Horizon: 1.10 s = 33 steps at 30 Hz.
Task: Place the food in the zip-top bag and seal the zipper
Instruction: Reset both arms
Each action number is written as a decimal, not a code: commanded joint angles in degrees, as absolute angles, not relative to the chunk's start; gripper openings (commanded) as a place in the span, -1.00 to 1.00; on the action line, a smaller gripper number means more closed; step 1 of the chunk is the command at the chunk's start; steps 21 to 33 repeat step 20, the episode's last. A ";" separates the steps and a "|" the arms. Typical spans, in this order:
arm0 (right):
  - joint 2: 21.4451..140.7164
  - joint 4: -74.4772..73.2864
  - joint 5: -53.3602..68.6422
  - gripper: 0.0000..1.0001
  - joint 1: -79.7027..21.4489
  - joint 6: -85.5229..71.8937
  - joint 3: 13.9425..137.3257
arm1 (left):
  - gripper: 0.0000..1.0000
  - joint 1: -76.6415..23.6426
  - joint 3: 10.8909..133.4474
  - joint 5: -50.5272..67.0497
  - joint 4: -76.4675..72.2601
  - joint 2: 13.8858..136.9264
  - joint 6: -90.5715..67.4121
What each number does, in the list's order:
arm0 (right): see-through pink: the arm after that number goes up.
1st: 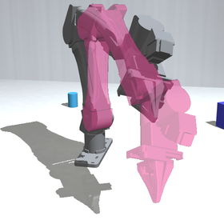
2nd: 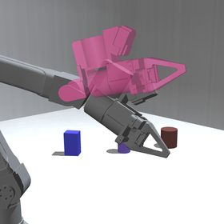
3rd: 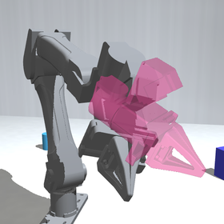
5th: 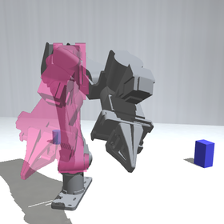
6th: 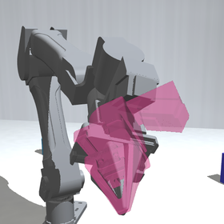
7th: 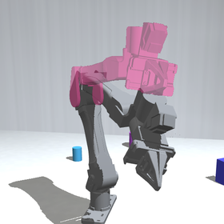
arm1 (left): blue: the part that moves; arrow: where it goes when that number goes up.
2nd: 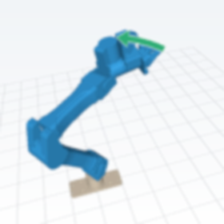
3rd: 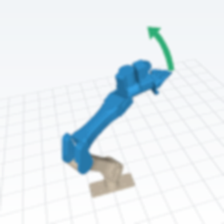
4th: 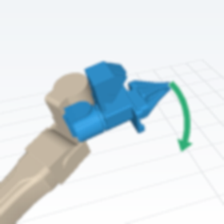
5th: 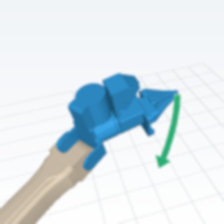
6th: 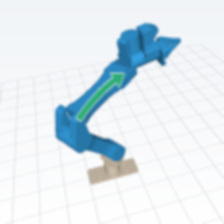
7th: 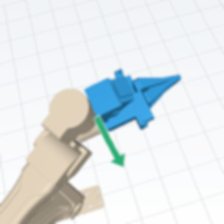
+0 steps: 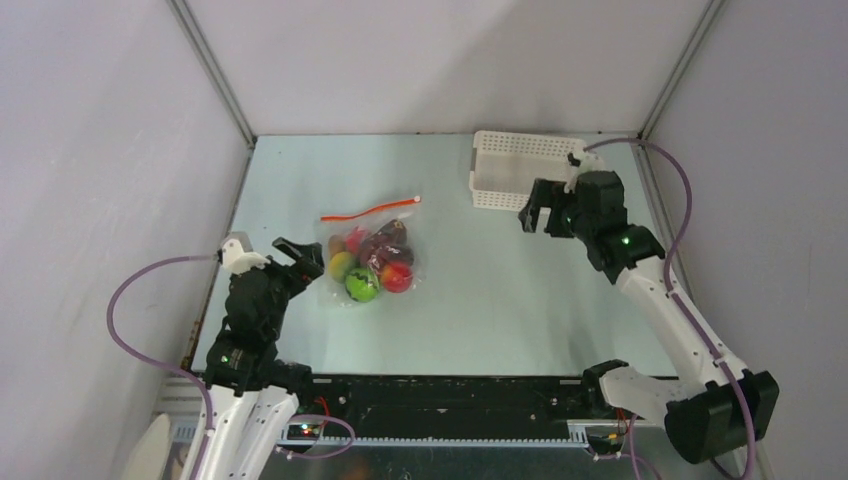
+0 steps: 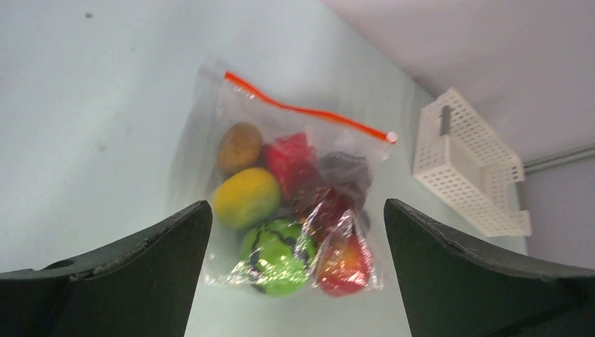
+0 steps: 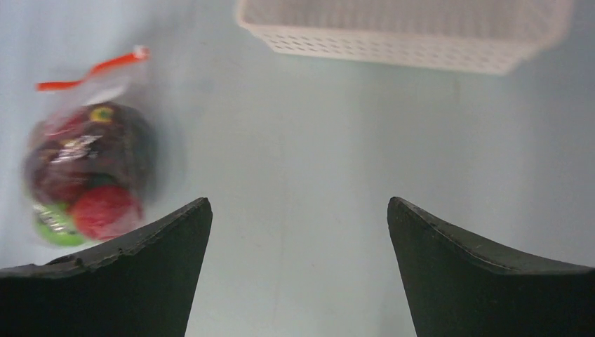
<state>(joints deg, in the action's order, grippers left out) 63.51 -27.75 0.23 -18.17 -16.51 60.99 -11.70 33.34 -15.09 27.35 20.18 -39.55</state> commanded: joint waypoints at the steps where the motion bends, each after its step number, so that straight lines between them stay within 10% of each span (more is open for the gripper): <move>1: 58.36 -28.90 -8.40 0.99 -16.59 -17.59 55.95 | 0.99 -11.44 35.73 -17.32 35.57 20.26 -40.37; 33: 51.63 -19.33 -20.22 0.99 -16.27 -20.01 47.55 | 0.99 -11.43 34.55 -16.98 36.43 20.39 -39.49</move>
